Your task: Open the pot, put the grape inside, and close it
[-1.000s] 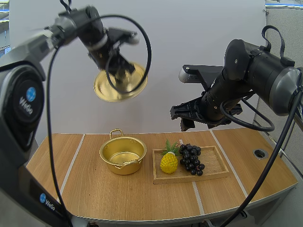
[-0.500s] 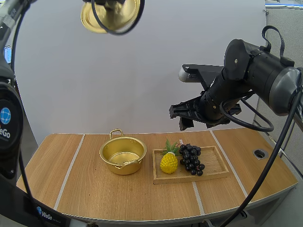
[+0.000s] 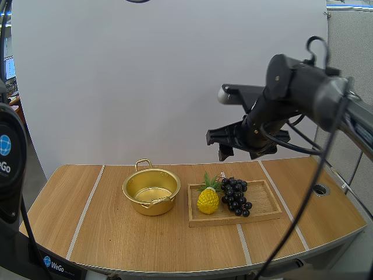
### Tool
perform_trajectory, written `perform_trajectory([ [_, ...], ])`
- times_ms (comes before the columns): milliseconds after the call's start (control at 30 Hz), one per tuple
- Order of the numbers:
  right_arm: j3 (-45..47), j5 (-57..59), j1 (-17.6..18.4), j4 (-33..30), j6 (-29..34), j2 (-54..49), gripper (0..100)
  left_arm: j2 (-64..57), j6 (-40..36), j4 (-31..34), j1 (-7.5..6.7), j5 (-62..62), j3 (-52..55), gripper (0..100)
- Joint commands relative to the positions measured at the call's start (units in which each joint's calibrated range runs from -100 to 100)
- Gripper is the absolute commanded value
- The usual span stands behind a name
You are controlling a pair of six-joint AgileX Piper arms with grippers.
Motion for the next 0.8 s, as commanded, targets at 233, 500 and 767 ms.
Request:
perform_trajectory([
  [233, -0.43, -8.11, -3.54, -1.14, 0.22, 10.44, 100, -2.0, -0.29, 0.79, -0.19, -8.56, -1.13, 0],
  [500, -0.43, -11.97, -3.72, -1.14, -0.58, 18.16, 100, -2.0, -0.29, 0.79, -0.19, -8.56, -1.13, 0],
  [767, -0.43, -14.28, -3.72, -0.03, -2.26, 24.77, 100, -2.0, -0.29, 0.79, -0.19, -8.56, -1.13, 0],
])
